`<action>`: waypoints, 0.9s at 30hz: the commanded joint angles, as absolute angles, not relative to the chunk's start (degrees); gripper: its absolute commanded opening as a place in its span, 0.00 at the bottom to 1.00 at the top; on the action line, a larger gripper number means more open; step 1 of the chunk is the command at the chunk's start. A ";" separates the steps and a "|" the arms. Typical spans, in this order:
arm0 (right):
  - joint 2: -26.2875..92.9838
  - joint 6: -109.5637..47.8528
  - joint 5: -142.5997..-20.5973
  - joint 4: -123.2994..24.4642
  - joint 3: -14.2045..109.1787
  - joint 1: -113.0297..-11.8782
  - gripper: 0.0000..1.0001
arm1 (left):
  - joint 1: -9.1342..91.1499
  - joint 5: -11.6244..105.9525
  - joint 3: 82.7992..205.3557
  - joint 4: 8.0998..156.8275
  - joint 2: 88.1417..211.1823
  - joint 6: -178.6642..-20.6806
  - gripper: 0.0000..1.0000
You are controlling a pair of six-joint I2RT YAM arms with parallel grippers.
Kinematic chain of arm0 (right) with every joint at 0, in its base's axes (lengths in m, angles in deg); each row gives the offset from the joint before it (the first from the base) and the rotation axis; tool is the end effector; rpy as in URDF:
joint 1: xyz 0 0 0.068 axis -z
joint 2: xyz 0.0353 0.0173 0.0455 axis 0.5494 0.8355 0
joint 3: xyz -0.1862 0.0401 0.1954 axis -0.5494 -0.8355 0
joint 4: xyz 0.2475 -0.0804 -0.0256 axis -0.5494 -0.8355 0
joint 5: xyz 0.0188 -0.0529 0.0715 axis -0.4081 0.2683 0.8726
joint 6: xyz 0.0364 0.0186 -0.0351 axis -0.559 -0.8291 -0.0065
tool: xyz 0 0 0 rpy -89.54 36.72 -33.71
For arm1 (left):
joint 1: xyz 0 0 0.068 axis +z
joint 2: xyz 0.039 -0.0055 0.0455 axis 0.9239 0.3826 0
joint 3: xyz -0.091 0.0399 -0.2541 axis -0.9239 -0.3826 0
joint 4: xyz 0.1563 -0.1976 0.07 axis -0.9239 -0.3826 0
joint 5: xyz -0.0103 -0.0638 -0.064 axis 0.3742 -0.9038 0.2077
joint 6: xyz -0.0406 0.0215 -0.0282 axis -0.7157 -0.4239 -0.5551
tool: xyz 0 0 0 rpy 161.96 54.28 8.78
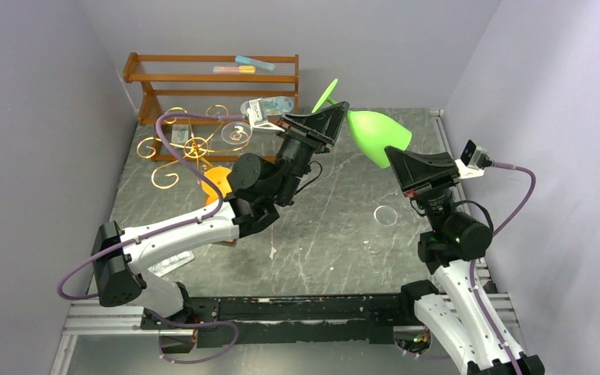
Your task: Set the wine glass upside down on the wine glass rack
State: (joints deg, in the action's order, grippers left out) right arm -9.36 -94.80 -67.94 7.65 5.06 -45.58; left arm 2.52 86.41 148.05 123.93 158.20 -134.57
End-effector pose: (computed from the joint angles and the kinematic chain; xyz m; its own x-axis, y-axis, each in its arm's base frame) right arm 0.1237 0.0400 0.3987 -0.1448 0.8687 -0.4737 -0.8585 0.1278 0.4967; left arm 0.1553 -0.2894 0.4634 -0.2650 -0.9021 -0.3407 0.5926 0.1263 -0.7955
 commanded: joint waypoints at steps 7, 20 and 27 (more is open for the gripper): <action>-11.23 -91.16 -64.21 0.97 5.63 -45.36 0.12 | 2.38 88.90 148.47 131.77 158.21 -133.13 0.05; -18.58 -74.93 -77.74 -40.02 15.44 -45.32 0.90 | 2.38 82.26 141.89 133.66 151.78 -105.09 0.05; -13.26 -71.60 -68.51 -43.12 22.89 -45.36 0.90 | 2.38 76.50 140.42 127.75 149.86 -87.71 0.05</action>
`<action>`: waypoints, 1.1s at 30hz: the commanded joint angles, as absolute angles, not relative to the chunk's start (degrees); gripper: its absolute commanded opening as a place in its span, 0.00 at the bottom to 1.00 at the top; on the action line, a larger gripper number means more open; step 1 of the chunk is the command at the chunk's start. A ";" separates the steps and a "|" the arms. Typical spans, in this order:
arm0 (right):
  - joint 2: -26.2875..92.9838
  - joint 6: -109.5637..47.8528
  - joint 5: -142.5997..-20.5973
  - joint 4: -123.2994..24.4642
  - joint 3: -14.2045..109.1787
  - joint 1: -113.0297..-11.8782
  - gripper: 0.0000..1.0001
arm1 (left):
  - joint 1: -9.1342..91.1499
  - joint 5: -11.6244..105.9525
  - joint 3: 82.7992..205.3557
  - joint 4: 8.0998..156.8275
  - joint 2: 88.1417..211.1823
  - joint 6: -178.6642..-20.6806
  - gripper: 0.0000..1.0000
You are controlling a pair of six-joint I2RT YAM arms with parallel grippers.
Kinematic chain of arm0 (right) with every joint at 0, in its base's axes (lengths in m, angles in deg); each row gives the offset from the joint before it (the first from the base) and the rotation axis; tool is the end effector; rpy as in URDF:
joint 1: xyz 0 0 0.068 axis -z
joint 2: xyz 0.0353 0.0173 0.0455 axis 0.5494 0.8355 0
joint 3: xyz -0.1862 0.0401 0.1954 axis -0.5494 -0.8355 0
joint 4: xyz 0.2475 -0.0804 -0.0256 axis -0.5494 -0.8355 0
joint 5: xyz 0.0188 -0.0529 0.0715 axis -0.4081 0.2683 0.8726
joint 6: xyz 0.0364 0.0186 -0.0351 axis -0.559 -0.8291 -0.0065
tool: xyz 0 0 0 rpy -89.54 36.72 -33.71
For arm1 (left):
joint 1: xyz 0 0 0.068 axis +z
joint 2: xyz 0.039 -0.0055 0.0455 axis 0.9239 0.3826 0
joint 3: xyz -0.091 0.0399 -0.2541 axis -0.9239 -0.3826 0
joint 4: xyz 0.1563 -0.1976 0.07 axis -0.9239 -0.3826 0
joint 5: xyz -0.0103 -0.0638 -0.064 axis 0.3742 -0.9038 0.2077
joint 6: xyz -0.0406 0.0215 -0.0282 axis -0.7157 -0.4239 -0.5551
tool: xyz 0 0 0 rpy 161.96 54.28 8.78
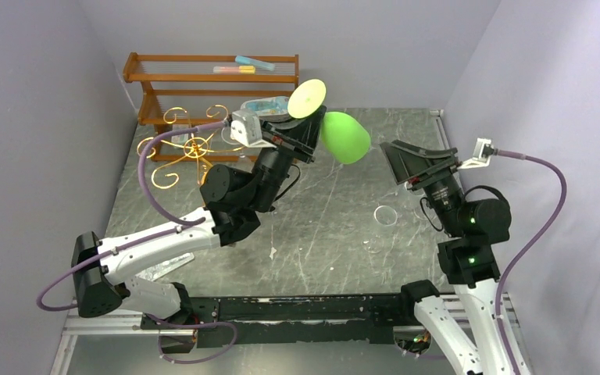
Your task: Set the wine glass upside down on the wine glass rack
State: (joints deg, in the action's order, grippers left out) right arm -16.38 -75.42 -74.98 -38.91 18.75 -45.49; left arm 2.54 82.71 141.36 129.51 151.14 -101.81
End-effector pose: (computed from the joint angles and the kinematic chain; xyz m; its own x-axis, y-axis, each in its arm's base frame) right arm 0.1080 0.0322 0.4210 -0.0671 0.7601 -0.6463 -0.5915 0.4913 0.6393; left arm 0.1374 -0.2556 0.4688 0.1170 -0.7484 -0.6529 0.7084 0.5236 -0.4733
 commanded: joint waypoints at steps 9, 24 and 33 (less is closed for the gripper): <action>-5.35 -83.27 -43.53 -24.35 26.92 -45.37 0.89 | 2.38 70.93 141.40 119.90 150.69 -70.63 0.05; 1.07 -89.02 -45.60 -35.51 31.89 -45.36 0.66 | -1.77 68.15 140.32 117.15 153.41 -54.09 0.05; 1.23 -93.60 -48.94 -33.98 27.90 -45.31 0.06 | -2.10 63.74 139.27 114.02 152.31 -54.14 0.05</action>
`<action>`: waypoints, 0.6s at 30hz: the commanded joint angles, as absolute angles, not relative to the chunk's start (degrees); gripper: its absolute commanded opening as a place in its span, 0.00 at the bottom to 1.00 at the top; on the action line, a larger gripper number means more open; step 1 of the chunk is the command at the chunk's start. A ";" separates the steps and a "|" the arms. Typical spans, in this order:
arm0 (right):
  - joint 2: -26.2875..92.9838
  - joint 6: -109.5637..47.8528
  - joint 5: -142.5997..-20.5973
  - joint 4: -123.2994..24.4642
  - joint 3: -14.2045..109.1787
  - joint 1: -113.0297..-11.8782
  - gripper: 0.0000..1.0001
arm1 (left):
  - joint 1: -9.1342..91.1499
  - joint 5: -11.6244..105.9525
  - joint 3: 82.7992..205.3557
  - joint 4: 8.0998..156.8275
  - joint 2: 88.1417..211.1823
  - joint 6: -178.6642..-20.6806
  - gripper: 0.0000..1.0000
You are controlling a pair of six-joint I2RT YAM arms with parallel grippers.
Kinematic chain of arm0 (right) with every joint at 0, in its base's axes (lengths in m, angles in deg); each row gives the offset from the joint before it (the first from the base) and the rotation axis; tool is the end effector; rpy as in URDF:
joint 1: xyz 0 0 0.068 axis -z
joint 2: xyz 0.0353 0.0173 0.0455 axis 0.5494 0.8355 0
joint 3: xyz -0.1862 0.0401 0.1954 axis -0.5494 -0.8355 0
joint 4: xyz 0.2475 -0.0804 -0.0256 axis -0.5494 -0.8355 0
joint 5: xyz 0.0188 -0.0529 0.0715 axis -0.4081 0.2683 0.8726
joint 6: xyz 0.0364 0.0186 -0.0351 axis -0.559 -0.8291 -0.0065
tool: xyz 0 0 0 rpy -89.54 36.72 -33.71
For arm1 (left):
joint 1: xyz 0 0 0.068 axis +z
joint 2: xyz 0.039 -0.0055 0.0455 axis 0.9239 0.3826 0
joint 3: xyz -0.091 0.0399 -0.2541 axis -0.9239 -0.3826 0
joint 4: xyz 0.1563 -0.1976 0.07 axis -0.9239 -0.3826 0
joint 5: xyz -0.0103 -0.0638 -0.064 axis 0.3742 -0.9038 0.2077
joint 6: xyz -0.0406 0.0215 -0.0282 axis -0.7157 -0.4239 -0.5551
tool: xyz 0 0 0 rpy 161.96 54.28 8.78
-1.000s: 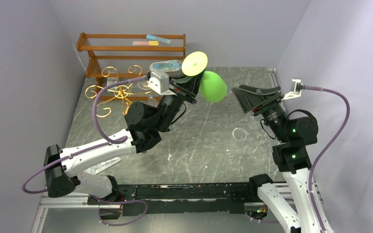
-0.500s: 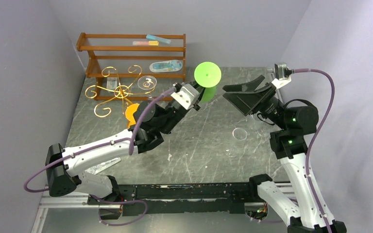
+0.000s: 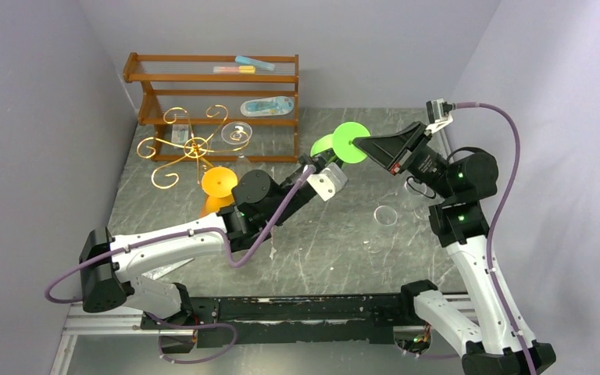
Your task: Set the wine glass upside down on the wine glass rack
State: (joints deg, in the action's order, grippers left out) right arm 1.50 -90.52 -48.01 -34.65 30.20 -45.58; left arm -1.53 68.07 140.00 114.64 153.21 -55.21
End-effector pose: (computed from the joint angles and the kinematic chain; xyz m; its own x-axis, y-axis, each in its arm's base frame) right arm 0.1636 0.0595 0.4514 -0.5346 0.5896 -0.6055 -0.6541 0.1650 0.7382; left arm 0.1222 -0.2971 0.4286 0.5751 -0.0202 -0.8178 0.6276 0.6522 0.4252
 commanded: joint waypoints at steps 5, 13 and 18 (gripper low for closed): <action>0.30 -91.18 -52.60 -37.43 29.13 -45.31 0.00 | -2.45 63.70 141.06 103.71 149.79 -60.23 0.26; 0.15 -87.77 -56.81 -38.93 29.74 -45.36 0.00 | -2.54 66.87 139.34 92.86 142.27 -86.99 0.85; -1.05 -86.10 -56.03 -36.92 27.00 -45.30 0.00 | -2.42 66.96 142.38 85.99 139.57 -106.78 0.87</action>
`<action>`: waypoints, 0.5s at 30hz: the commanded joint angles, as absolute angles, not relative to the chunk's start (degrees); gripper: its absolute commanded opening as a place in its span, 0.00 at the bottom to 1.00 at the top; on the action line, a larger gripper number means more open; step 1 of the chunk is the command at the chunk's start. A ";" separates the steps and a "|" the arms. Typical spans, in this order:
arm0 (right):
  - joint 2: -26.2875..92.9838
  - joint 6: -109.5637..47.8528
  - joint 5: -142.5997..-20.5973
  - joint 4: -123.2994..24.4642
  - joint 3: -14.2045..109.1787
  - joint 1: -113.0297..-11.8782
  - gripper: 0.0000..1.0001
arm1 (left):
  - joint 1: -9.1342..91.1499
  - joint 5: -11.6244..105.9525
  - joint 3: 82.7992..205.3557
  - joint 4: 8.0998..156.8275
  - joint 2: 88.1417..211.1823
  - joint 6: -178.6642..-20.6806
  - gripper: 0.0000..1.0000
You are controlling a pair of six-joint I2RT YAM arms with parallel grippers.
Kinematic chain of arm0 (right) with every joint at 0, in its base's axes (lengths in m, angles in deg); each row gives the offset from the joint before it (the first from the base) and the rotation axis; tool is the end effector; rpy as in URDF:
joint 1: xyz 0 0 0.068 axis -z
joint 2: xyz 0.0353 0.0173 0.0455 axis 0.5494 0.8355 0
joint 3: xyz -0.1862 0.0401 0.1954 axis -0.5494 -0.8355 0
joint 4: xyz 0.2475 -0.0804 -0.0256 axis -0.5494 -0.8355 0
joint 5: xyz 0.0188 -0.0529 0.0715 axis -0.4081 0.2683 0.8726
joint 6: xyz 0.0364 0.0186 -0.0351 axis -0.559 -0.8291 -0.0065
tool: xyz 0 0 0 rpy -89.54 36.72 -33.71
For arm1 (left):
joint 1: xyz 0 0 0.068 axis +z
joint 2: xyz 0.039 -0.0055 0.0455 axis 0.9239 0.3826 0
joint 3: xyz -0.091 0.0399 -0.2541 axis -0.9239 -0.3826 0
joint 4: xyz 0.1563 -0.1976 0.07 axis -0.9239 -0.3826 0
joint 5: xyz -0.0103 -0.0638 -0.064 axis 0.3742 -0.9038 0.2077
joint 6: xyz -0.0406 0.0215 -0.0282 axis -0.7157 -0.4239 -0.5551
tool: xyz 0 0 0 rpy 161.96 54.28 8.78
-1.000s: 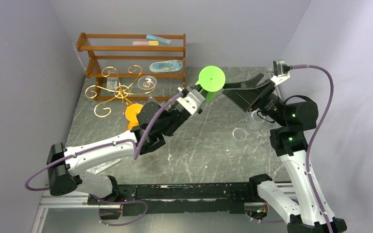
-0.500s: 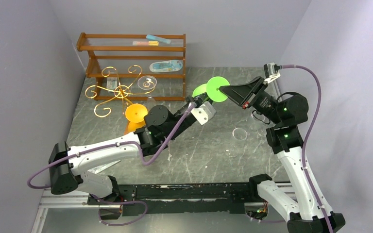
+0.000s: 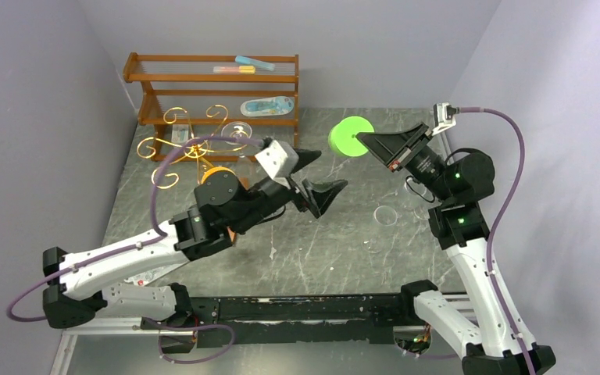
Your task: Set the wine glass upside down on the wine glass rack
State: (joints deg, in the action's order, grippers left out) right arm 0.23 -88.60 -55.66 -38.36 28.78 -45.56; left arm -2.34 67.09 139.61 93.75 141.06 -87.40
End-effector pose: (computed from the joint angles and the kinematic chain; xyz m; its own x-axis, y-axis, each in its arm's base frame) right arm 0.1654 0.0560 0.4416 -0.4801 0.6657 -0.5713 -0.5884 0.2386 0.7725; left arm 0.0983 -0.2469 0.4469 0.0954 -0.2253 -0.9696 0.8508 0.5241 -0.0381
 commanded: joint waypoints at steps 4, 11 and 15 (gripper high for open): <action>-2.11 -84.00 -53.93 -35.85 25.99 -45.32 0.00 | -1.31 63.75 149.55 77.60 141.82 -114.90 0.87; -3.79 -85.20 -47.41 -27.86 23.80 -45.37 0.00 | 2.71 64.49 153.18 73.04 144.19 -122.44 0.87; -3.88 -85.45 -45.27 -26.75 23.66 -45.32 0.00 | 5.49 58.32 153.11 75.15 145.00 -124.89 0.81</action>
State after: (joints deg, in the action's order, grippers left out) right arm -3.16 -85.38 -49.16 -31.41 24.08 -45.53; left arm 3.52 63.65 152.22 76.37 143.95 -119.84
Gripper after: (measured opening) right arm 0.028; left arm 0.839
